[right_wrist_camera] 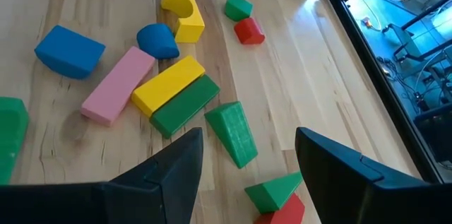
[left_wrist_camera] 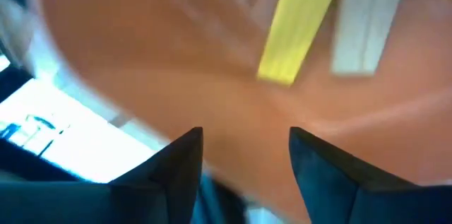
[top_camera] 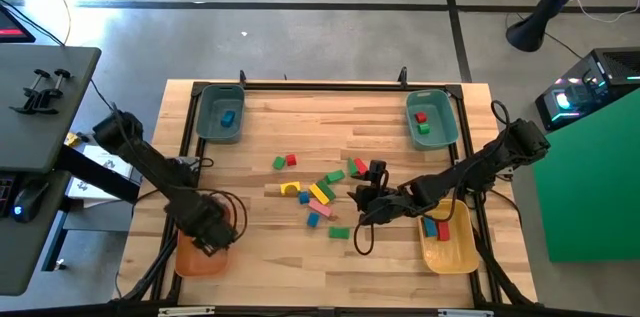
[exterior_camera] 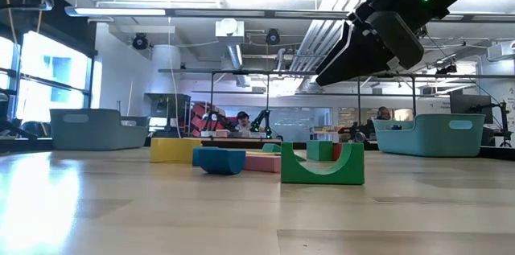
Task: Sort blocks by size
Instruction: Put the green triangular block into the blue bin
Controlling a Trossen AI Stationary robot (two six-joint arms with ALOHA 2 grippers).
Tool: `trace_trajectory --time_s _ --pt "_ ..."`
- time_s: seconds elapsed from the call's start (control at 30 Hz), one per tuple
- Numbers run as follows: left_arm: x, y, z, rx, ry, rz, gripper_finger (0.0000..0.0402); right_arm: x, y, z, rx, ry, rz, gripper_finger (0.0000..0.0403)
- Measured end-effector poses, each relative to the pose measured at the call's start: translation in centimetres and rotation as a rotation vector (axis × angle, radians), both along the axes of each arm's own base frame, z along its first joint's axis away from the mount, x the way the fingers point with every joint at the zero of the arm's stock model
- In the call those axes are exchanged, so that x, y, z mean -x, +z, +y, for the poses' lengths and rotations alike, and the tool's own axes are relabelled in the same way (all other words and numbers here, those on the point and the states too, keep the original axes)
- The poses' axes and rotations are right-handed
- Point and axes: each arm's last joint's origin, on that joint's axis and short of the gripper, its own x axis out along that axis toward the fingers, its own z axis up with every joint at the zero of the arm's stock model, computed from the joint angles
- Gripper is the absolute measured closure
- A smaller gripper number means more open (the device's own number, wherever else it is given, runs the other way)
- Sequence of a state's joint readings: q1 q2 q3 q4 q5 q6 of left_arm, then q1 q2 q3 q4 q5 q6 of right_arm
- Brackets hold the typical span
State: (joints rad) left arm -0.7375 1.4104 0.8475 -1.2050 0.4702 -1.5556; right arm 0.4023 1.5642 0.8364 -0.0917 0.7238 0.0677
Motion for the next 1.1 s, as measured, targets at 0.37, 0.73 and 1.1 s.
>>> trace_trajectory --time_s 0.37,0.73,1.1 --pt "-2.4 7.2 3.7 0.014 0.036 -0.579 0.0201 -0.1 0.1 0.0 0.003 0.005 -0.004 0.0181" --pt "-10.0 7.4 12.8 -0.658 -0.326 -0.969 0.0202 -0.8 0.3 -1.5 0.085 0.010 0.009 0.0181" --pt "-12.8 4.1 22.5 -0.662 -0.437 -0.836 0.0202 -2.6 0.3 -9.9 -0.059 -0.017 0.039 0.0181"
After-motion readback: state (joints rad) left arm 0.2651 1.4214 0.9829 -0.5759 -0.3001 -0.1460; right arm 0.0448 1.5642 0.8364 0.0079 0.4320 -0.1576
